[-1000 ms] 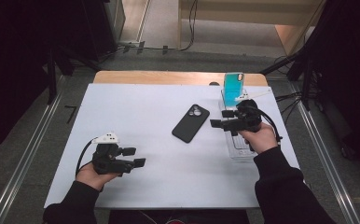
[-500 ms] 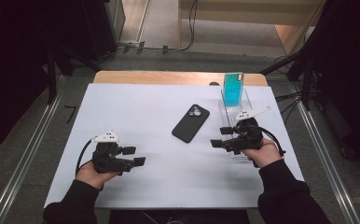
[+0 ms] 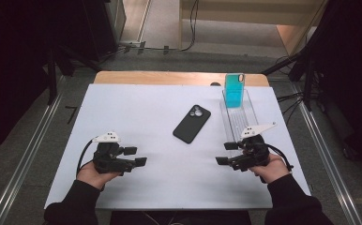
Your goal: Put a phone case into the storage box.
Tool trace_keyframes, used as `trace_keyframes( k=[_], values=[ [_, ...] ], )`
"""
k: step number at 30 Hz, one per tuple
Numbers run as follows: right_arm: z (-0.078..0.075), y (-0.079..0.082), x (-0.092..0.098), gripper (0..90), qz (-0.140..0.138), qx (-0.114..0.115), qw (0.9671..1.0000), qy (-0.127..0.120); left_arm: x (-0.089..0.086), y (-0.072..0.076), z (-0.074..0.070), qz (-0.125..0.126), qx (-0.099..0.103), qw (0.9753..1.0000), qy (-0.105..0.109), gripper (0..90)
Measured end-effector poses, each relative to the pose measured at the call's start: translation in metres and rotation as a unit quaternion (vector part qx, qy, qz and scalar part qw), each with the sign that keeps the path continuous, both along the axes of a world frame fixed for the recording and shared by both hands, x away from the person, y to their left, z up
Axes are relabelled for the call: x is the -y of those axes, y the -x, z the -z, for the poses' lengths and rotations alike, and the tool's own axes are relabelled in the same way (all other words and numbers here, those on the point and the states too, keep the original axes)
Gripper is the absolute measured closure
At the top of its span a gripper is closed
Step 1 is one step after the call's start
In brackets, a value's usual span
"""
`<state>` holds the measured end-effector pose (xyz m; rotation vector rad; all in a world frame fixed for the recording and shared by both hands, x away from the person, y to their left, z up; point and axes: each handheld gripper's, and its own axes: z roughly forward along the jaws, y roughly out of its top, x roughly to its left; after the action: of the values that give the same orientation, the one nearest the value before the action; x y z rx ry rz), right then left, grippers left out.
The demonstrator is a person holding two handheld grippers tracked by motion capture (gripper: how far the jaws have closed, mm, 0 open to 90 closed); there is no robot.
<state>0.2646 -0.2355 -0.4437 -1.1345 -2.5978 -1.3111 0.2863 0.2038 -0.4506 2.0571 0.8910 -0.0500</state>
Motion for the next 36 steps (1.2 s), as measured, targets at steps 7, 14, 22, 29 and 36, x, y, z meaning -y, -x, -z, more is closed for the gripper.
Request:
trace_keyframes(
  k=[7, 14, 22, 29, 36],
  values=[
    [0.010, 0.012, 0.003, 23.8, -0.010, -0.003, 0.9998, 0.017, 0.001, 0.001, 0.000, 0.000, 0.000, 1.0000, 0.001, 31.7],
    [0.020, 0.017, 0.010, 23.7, 0.006, -0.009, 0.9998, 0.017, 0.001, 0.002, 0.000, 0.002, 0.000, 1.0000, 0.001, 31.7],
    [0.021, 0.015, 0.011, 23.6, 0.011, -0.009, 0.9997, 0.019, 0.003, 0.002, 0.000, 0.005, 0.001, 1.0000, 0.006, 31.6],
    [0.023, 0.014, 0.012, 23.4, 0.012, -0.010, 0.9996, 0.022, 0.011, 0.000, -0.006, 0.006, 0.013, 0.9998, 0.012, 29.1],
    [0.024, 0.014, 0.015, 23.4, 0.018, -0.012, 0.9995, 0.022, 0.024, -0.006, -0.005, 0.018, 0.006, 0.9998, -0.001, 21.6]
  ],
)
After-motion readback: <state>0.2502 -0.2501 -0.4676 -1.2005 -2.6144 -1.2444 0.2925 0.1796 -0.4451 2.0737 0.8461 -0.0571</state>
